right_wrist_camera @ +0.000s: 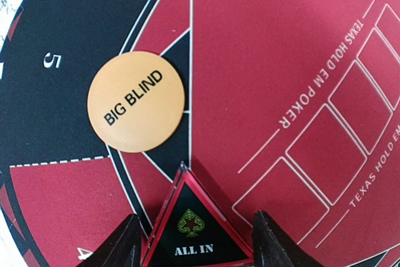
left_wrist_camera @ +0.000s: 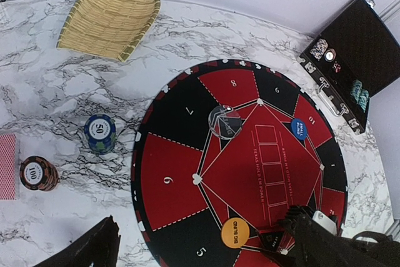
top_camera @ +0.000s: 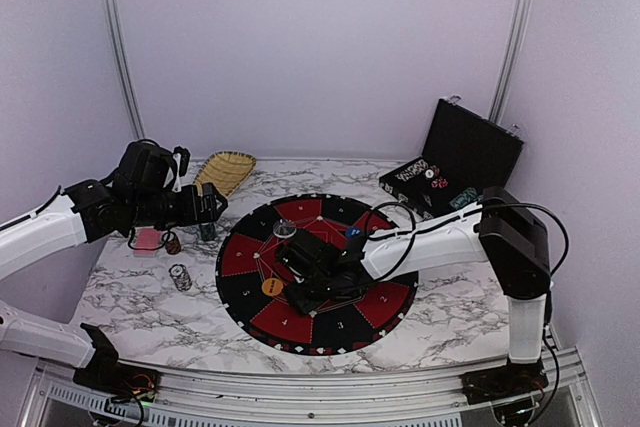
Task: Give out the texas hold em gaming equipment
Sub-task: Move the all-in button to the poker table mat.
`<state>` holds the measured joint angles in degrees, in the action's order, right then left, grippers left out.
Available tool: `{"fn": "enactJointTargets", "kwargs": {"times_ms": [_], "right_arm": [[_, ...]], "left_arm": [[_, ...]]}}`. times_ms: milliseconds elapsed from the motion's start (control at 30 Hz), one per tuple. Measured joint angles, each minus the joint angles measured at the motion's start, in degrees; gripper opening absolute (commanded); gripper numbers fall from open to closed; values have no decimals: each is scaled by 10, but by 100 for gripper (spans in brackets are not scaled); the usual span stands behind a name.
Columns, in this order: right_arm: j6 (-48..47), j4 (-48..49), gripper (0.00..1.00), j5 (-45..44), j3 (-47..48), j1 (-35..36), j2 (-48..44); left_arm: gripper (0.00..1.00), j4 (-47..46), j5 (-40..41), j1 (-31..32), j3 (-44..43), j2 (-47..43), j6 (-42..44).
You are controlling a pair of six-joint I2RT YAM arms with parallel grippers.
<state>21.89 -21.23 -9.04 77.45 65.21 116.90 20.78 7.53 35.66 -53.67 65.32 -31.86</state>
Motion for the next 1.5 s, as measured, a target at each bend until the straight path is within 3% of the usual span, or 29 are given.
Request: {"fn": "enactJointTargets", "kwargs": {"times_ms": [133,433,667,967,1300,1500], "right_arm": [[5,0,62,1,0,1,0],[7,-3,82,-2,1,4,-1],[7,-9,86,-12,1,-3,-25],[9,41,86,-44,-48,-45,-156],[-9,192,88,-116,-200,-92,-344],[-47,243,88,-136,-215,-110,-404]], "left_arm": [[99,-1,0,0,0,0,0],[99,-4,0,0,0,3,0],[99,-4,0,-2,0,3,0],[99,21,26,-17,-32,32,15],[99,62,43,-57,-74,118,57],[95,70,45,-79,-91,169,79]]}}
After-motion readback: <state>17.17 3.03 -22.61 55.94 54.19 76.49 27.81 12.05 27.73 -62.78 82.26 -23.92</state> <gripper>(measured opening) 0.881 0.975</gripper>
